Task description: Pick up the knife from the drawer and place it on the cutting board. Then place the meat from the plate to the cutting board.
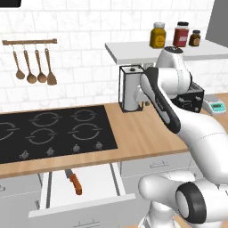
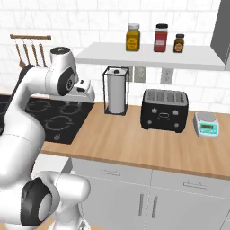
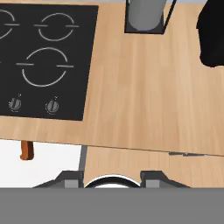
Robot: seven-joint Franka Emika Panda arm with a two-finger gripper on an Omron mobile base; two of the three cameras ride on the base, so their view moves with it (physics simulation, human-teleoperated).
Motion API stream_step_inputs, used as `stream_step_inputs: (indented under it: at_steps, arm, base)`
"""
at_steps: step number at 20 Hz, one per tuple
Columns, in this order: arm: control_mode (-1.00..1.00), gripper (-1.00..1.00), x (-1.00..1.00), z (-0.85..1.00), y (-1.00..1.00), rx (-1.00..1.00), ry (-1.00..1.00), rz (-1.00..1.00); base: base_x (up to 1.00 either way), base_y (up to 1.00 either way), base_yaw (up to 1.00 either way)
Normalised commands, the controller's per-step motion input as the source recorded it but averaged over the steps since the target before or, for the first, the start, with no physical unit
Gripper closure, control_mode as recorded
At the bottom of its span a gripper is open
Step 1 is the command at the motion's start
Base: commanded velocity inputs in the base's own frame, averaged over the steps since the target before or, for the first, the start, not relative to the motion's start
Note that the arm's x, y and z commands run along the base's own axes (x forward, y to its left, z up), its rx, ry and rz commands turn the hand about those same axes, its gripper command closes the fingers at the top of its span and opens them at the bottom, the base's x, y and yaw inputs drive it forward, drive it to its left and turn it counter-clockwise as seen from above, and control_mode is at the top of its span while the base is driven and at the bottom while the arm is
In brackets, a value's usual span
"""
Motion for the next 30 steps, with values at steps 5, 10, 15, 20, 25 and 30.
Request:
stream_step_inputs:
  at_steps: [5,10,15,20,25,30]
  arm:
    - [-1.0,-1.0,-0.46,0.0,0.0,0.0,-0.04,0.01]
    - [-1.0,-1.0,-0.79,-0.08,0.0,0.0,0.0,0.0]
    - [-1.0,-1.0,-0.7,-0.03,0.0,0.0,-0.09,0.0]
    - [-1.0,-1.0,-0.67,0.0,0.0,0.0,-0.19,0.0]
    - [-1.0,-1.0,-0.41,0.08,0.0,0.0,-0.1,0.0]
    - [-1.0,-1.0,-0.25,0.17,0.0,0.0,0.04,0.0]
  base:
    - [0.0,0.0,0.0]
    - [0.0,0.0,0.0]
    - [0.0,0.0,0.0]
    - [0.0,0.0,0.0]
    - [0.0,0.0,0.0]
    - [0.0,0.0,0.0]
